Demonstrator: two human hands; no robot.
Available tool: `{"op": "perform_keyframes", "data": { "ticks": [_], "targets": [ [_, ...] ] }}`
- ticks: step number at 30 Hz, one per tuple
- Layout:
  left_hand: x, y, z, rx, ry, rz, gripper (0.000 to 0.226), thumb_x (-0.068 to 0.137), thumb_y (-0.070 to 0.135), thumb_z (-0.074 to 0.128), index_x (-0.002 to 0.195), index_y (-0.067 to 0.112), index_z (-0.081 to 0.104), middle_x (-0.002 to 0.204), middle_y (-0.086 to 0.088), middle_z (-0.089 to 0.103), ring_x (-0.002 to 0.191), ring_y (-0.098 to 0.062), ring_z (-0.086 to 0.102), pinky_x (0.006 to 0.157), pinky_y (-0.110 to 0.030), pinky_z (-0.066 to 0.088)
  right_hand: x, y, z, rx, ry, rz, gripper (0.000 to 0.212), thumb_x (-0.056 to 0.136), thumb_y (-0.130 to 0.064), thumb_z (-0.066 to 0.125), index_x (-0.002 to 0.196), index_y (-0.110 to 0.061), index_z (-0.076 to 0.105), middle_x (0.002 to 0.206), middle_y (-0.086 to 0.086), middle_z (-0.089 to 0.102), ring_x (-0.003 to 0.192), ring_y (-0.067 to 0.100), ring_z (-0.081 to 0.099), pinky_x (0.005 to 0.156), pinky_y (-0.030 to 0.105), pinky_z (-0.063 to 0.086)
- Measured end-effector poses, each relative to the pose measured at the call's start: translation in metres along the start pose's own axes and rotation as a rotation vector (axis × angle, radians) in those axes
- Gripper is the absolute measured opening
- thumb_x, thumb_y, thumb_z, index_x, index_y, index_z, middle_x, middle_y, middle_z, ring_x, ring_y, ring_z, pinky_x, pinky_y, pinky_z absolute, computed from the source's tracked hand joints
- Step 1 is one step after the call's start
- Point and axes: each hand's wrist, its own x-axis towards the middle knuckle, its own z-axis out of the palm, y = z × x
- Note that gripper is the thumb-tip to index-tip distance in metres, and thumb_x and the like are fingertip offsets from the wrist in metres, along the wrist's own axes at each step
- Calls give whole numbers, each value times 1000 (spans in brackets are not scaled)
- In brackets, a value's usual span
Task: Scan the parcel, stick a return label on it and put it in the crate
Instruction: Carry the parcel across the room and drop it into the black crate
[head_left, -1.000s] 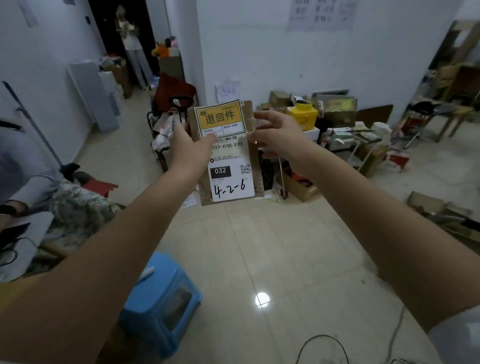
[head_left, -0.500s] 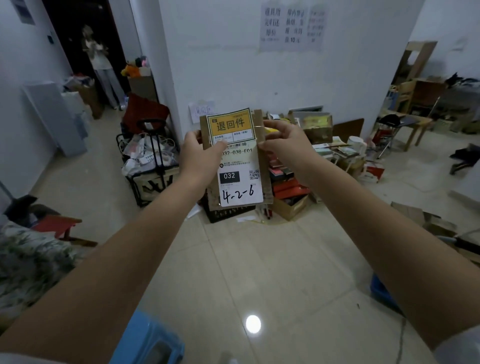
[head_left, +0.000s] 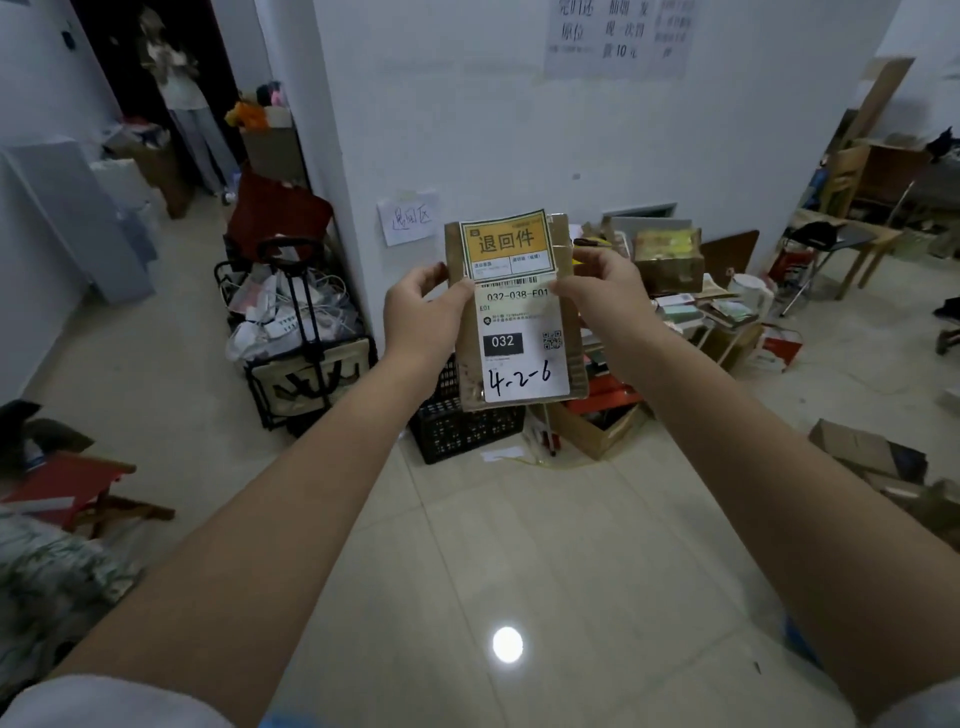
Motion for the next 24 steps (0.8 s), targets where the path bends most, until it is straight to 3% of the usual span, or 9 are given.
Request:
{"op": "perform_keyframes", "data": {
  "ticks": [2,4,6,10,14,18,24],
  "targets": [
    [19,-10,10,23,7,-28,33,86,18,59,118,13,64,111,-1,71,86,-9,69,69,-23,57,17,4,7,1,-30,51,42,87,-5,60,129,-8,52,122,9,64,107,25,64,91,44,53],
    [39,-19,17,35,15,-50,34,84,19,59,118,15,65,111,-1,72,87,-12,71,76,-30,59,35,7,12,-2,-52,84,36,89,-4,58,124,-9,53,121,8,65,106,25,64,90,43,53],
    [60,-23,21,49,16,-57,36,83,19,59,119,16,64,111,-1,72,88,-13,71,79,-33,59,57,10,18,-1,-58,81,40,88,-5,58,127,-9,52,121,7,65,106,25,64,86,41,54],
    [107,-32,25,68,24,-29,36,85,16,57,121,15,62,109,1,71,83,-6,69,66,-21,55,110,16,36,28,-46,72,54,85,-5,62,136,-12,44,123,6,63,107,26,64,91,45,54],
    [162,-45,33,51,72,-50,33,85,14,56,118,15,63,106,-1,72,85,-14,71,76,-36,60,175,25,51,79,-101,72,42,85,-3,60,126,-10,54,117,7,68,102,25,67,91,46,55],
    [230,-58,56,103,89,-56,32,88,11,54,119,12,62,103,0,70,76,-5,66,60,-21,55,248,37,57,64,-132,86,33,88,-3,57,120,-10,58,116,8,69,102,25,67,90,44,55],
    [340,-82,97,139,101,-126,32,90,12,53,121,12,61,113,-5,69,80,-8,65,66,-25,51,369,43,54,4,-169,99,34,89,-4,58,122,-9,58,118,8,68,104,24,66,93,44,54]
  ]
}}
